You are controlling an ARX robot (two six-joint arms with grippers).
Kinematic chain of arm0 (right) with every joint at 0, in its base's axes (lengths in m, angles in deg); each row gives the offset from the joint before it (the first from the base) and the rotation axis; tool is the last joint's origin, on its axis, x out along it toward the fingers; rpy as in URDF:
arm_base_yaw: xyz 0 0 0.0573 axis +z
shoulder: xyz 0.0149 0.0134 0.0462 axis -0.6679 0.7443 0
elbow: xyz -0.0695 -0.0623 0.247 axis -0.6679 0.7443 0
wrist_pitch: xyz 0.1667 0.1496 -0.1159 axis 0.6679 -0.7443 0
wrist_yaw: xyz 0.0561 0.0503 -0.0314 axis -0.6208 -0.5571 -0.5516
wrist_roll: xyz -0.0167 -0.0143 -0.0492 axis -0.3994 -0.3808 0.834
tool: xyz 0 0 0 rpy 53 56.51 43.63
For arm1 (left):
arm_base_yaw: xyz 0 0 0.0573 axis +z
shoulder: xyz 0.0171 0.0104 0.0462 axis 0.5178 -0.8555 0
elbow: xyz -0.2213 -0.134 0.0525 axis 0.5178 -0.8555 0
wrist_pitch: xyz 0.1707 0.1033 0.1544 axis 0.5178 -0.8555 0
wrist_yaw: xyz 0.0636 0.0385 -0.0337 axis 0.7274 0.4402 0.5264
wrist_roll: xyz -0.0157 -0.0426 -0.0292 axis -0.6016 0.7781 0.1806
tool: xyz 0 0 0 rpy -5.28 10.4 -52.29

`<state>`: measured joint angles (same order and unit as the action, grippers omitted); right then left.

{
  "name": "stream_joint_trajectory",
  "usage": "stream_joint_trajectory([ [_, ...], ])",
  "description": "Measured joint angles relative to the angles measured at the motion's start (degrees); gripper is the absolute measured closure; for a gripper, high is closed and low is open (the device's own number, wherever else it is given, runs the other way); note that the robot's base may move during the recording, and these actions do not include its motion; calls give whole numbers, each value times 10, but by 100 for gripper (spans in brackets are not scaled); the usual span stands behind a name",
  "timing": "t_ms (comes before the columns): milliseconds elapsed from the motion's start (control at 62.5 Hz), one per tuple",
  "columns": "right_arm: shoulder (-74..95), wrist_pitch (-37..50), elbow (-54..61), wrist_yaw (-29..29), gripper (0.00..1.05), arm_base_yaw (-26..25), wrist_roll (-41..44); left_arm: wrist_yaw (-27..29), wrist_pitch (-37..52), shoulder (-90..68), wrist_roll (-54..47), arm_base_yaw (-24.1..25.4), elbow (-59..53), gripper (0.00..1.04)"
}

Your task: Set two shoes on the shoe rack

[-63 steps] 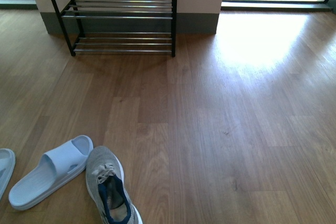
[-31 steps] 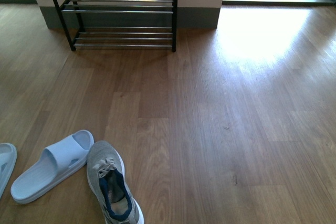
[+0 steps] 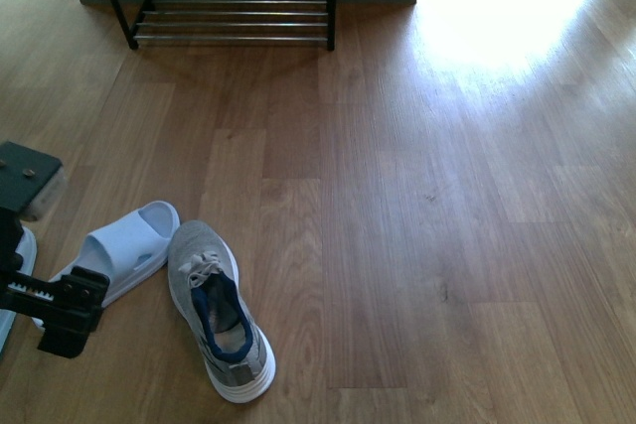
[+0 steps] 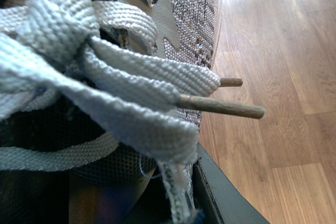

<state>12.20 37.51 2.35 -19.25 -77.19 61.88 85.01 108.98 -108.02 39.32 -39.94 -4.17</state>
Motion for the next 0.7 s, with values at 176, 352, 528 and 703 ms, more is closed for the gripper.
stream_joint_trajectory([
  [176,0,0,0,0,102,0,0,-44,-44,-60,12,-1,61,9],
  [352,0,0,0,0,102,0,0,-31,-89,-83,29,-2,130,9],
  [528,0,0,0,0,102,0,0,8,-150,-130,30,-10,196,9],
  [703,0,0,0,0,102,0,0,-3,-183,-156,29,-47,247,9],
])
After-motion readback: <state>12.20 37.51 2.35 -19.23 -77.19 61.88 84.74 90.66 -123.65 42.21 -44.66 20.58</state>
